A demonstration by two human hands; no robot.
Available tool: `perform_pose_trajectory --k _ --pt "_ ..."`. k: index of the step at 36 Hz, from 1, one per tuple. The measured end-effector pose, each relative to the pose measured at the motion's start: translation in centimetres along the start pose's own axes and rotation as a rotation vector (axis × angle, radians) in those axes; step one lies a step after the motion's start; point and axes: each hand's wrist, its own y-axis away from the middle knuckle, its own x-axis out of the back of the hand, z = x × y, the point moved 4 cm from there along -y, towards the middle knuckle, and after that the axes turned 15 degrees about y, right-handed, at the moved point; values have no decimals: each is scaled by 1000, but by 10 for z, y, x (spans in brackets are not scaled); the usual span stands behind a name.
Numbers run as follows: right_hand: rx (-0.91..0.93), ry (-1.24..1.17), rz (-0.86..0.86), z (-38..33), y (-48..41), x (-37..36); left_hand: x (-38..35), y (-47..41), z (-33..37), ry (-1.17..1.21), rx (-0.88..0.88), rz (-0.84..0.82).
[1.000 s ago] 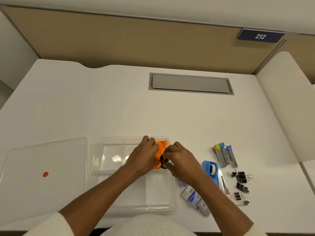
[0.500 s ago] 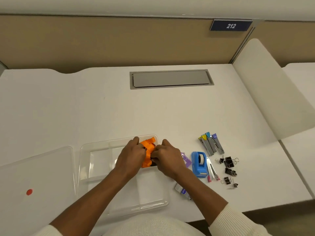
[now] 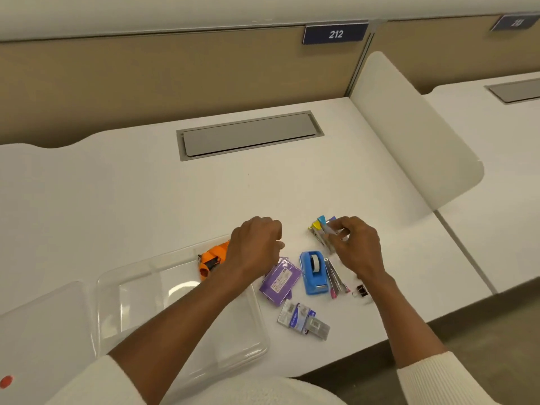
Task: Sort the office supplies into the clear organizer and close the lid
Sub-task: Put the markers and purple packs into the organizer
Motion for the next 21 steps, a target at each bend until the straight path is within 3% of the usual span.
perform_pose_trajectory --k 7,15,21 --pt "-120 91 -107 49 -10 -3 -49 -59 36 -181 -319 -180" --pt "-81 111 -176 47 11 -7 -102 -106 68 -490 -737 -442" --pt "-19 205 -294 38 48 -29 -124 -122 72 -639 -842 -576"
